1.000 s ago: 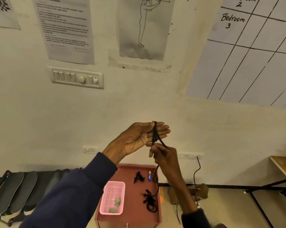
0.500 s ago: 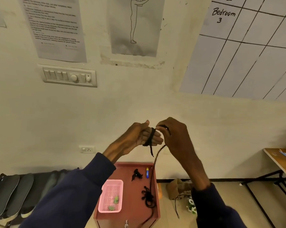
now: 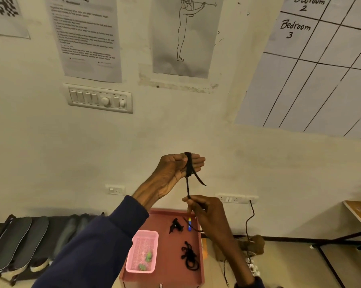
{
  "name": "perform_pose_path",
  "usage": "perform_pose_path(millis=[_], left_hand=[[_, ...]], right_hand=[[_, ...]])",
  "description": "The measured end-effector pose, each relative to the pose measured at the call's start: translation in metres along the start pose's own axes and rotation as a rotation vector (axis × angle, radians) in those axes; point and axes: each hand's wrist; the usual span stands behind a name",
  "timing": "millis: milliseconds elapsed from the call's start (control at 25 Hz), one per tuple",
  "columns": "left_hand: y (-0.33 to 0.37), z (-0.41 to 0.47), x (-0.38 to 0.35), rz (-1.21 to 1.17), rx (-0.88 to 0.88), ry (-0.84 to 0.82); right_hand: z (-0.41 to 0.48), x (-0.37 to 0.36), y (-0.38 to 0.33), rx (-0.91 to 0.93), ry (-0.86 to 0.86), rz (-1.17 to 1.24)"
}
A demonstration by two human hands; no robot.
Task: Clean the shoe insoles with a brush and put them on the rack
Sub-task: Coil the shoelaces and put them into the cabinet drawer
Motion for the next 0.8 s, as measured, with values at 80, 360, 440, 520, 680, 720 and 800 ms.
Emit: perform_pose_path(millis=[80, 360, 440, 520, 680, 720, 800], left_hand=[[-0.004, 0.002, 0.008, 0.127, -0.002, 0.062], [-0.013, -0.016, -0.006, 0.255, 0.303, -0.01], [-0.011, -0.02, -0.009, 0.174, 0.379, -0.084], [-0.012, -0.023, -0.008, 0.004, 0.337, -0.114], [-0.025, -0.015, -0.002, -0.197, 0.164, -0.041], [-0.03, -0.013, -0.001, -0.22, 0.129, -0.011], [-0.041, -0.01, 0.005, -0.233, 0.072, 0.055]], right_hand=[[0.003, 0.008, -0.009, 0.079, 0.04, -0.13], [0.07, 0.06, -0.013, 0.391, 0.289, -0.576], [0.078, 0.06, -0.001, 0.284, 0.241, -0.371], [0.069, 0.048, 0.016, 0.192, 0.167, -0.248], [0.015, 0.007, 0.035, -0.034, 0.069, -0.058], [0.001, -0.001, 0.034, -0.076, 0.04, -0.006], [-0.023, -0.012, 0.03, -0.084, -0.017, 0.011]])
Point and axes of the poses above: each hand's wrist, its own z-axis towards the middle knuckle, its own x-axis out of the back of the hand, y = z × x, and after that the axes turned 11 degrees about -z, right-handed
